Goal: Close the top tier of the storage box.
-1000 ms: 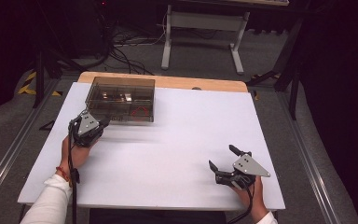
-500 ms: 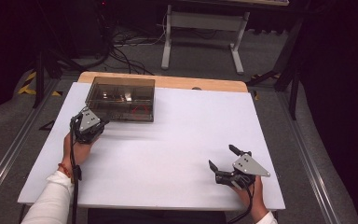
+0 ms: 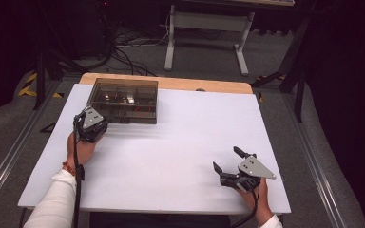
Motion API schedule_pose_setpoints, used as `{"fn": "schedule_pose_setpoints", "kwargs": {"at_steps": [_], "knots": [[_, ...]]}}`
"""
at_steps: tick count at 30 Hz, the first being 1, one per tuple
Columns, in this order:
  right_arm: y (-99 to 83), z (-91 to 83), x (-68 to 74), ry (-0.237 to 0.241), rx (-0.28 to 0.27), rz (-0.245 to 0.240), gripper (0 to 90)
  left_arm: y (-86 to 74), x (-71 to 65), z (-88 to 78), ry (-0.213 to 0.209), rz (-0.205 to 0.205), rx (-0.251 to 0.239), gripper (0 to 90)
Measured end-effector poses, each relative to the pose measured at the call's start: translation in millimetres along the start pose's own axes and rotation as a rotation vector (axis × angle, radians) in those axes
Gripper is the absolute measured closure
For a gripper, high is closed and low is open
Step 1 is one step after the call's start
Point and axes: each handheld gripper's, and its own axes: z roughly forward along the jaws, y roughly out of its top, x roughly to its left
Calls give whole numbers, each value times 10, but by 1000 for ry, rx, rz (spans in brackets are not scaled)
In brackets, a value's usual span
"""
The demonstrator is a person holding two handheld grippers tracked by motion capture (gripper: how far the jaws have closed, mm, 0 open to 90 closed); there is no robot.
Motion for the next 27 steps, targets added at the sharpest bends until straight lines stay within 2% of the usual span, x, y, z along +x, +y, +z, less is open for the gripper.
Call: {"fn": "schedule_pose_setpoints", "kwargs": {"at_steps": [2, 8, 9, 19, 21, 22, 23, 27], "knots": [[4, 13, 5, 0, 1, 4, 108, 11, 17, 1, 7, 13, 3, 900], [5, 31, 14, 0, 6, -2, 107, 39, 52, 16, 3, -11, -15, 900], [3, 30, 17, 1, 5, -3, 108, 46, 62, 18, 11, 6, -13, 899], [5, 33, 44, 4, 10, -15, 107, 69, 75, 43, 21, 0, -20, 899], [9, 32, 49, 5, 9, -15, 107, 78, 83, 52, 26, 16, -19, 899], [10, 33, 52, 5, 9, -16, 108, 76, 66, 63, 19, 1, -20, 899], [11, 34, 54, 5, 9, -20, 108, 82, 72, 65, 30, 21, -18, 900], [10, 36, 55, 8, 10, -21, 108, 86, 74, 82, 32, 19, -16, 900]]}}
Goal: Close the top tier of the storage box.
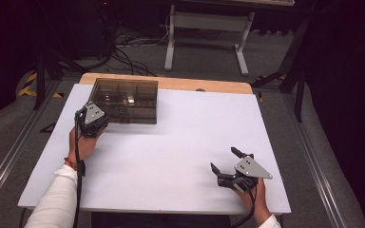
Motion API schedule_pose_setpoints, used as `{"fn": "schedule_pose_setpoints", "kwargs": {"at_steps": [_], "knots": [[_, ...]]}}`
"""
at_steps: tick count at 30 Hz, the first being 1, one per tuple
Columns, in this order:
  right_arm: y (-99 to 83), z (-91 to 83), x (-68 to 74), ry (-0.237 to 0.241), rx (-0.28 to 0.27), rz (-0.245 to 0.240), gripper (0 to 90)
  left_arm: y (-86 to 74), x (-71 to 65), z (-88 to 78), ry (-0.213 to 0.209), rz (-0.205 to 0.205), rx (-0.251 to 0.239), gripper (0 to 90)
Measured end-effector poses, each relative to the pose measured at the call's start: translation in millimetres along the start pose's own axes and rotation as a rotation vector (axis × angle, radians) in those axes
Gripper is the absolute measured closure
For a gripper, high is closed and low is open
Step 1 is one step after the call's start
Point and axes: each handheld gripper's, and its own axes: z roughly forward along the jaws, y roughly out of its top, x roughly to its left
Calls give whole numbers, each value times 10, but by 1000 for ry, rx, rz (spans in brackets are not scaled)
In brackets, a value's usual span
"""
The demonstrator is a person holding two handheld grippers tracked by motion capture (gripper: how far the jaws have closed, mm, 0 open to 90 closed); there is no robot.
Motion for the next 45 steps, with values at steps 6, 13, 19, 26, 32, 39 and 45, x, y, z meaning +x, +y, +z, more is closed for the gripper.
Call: {"fn": "schedule_pose_setpoints", "kwargs": {"at_steps": [6, 13, 19, 26, 32, 39, 45], "knots": [[-2, 9, 5, 2, 2, -2, 108, 10, 9, 23, -4, 4, -2, 900], [0, 10, 13, 5, 1, -8, 107, 26, -11, 51, -3, -8, -3, 899], [2, 18, 23, 8, 2, -8, 108, 42, -18, 72, 3, -7, -3, 899], [4, 22, 25, 6, 2, -7, 108, 53, -23, 92, -2, -6, -9, 900], [6, 30, 40, 12, 7, -8, 111, 52, -25, 82, 5, -13, -8, 899], [4, 14, 33, 9, 1, -6, 111, 62, -31, 7, -2, -28, -35, 899], [9, 5, 42, 12, -3, -11, 111, 98, -97, -42, 1, -14, -63, 898]]}}
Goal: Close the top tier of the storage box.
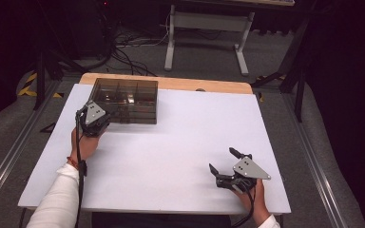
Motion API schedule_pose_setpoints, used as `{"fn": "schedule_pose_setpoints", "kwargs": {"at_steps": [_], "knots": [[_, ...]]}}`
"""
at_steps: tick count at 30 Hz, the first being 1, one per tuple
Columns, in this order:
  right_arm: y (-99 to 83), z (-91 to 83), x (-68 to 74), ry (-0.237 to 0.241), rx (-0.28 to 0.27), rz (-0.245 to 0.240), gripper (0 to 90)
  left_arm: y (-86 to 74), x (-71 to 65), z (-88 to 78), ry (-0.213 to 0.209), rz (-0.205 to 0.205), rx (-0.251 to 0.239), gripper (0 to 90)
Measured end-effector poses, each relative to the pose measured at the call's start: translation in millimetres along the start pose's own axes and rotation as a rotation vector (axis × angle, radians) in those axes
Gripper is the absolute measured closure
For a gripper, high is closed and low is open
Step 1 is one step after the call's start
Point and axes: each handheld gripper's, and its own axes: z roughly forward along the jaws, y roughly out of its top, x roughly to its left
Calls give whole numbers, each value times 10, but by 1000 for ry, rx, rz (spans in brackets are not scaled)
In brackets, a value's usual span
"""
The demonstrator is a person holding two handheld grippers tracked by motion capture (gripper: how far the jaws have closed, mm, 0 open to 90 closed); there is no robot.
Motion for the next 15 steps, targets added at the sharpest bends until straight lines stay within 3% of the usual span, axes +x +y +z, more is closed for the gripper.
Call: {"fn": "schedule_pose_setpoints", "kwargs": {"at_steps": [10, 12, 15], "knots": [[0, -3, 0, 1, 0, -4, 111, 26, -95, -35, -2, 12, -21, 894], [0, -3, 0, 2, 0, -3, 111, 41, -110, -45, 4, 23, -23, 832], [2, -10, 2, 2, 0, -4, 111, 58, -137, -61, 0, 24, -29, 815]]}}
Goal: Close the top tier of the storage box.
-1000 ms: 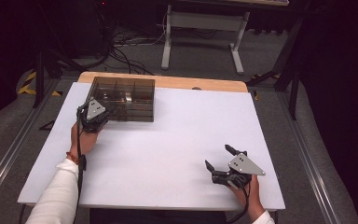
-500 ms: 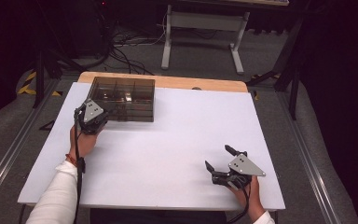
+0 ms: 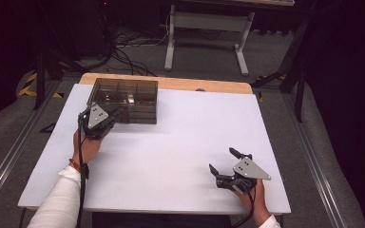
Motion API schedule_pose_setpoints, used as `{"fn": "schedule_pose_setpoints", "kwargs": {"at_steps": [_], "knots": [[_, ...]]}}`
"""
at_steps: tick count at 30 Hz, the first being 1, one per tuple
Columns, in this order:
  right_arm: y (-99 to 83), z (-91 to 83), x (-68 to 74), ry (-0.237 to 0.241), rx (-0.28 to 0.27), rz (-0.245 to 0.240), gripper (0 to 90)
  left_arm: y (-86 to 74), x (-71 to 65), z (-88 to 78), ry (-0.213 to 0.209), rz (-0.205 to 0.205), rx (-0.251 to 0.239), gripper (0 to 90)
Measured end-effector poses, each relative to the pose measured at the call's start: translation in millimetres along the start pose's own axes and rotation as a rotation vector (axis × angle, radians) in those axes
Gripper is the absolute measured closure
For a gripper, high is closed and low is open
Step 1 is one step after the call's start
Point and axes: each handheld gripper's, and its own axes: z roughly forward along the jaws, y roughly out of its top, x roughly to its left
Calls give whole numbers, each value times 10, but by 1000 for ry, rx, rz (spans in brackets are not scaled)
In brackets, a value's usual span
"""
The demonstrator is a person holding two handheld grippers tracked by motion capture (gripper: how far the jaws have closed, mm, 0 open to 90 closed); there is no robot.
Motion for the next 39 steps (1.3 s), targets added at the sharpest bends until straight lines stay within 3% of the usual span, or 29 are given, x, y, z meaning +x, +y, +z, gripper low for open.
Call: {"fn": "schedule_pose_setpoints", "kwargs": {"at_steps": [9, 16, 19, 29, 39], "knots": [[0, 6, 13, 8, 2, -5, 111, 23, -20, -26, 2, 0, -13, 692], [-3, 4, 13, 10, 2, -6, 111, 24, -39, -13, 41, -6, -10, 461], [-3, 4, 15, 12, 3, -9, 111, 22, -42, -11, 48, -9, -12, 405], [-1, 2, 17, 15, 0, -6, 110, 17, -38, -4, 30, -8, -5, 163], [3, 2, 22, 21, -1, 0, 106, 11, -32, -22, 6, -20, -6, 106]]}}
